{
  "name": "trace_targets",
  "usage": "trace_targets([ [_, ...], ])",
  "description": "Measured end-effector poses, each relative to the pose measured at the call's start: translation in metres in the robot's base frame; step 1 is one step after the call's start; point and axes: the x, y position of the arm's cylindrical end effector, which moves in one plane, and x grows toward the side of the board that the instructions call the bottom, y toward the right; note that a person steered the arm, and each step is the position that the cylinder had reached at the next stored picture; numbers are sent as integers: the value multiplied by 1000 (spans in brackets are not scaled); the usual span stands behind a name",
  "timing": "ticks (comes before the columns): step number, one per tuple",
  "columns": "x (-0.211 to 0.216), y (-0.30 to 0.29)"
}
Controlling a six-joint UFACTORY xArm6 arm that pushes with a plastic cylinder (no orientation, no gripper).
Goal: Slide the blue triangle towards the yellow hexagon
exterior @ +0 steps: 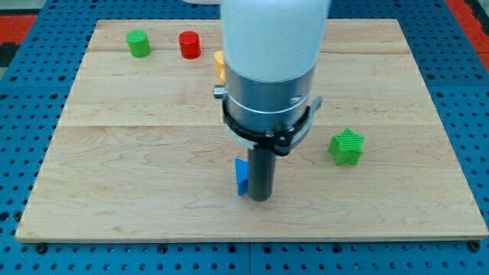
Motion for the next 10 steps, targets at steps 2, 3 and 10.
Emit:
trace_targets([
  [2,-1,-5],
  [3,-13,-5],
  [10,-34,-24],
])
